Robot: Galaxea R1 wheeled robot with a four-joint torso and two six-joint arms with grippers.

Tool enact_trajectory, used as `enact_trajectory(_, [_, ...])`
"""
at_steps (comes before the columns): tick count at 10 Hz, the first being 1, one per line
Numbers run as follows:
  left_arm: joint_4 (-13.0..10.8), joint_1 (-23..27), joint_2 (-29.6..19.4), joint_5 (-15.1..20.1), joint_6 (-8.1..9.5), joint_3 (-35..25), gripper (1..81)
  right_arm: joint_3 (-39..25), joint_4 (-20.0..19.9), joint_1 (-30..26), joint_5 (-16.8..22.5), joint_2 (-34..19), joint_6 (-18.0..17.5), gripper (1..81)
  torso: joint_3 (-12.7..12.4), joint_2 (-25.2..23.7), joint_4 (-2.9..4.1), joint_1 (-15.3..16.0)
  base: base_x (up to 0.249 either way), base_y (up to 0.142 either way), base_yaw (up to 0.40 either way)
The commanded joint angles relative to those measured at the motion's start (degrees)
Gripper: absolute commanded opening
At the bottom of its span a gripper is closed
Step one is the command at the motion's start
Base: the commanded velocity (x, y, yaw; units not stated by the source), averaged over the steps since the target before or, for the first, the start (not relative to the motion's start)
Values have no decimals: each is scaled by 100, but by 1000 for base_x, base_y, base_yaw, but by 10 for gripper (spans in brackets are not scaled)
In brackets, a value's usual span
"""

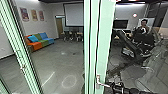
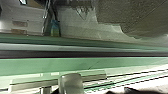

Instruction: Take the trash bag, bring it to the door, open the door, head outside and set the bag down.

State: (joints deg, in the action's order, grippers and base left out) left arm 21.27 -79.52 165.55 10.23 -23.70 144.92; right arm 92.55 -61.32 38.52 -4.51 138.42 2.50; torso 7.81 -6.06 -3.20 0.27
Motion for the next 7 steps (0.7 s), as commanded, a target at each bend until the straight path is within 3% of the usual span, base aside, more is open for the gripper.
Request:
enact_trajectory(1, [70, 353, -39, 383, 14, -16, 10, 209, 59, 64, 530, 30, 119, 811, 0, 0, 0, 0, 0, 0, 0])
enact_trajectory(7, [35, 353, -21, 383, 6, -16, 10, 403, 181, 653, 469, 223, 128, 811, -4, -2, 0, -2, 0, 0, 0])
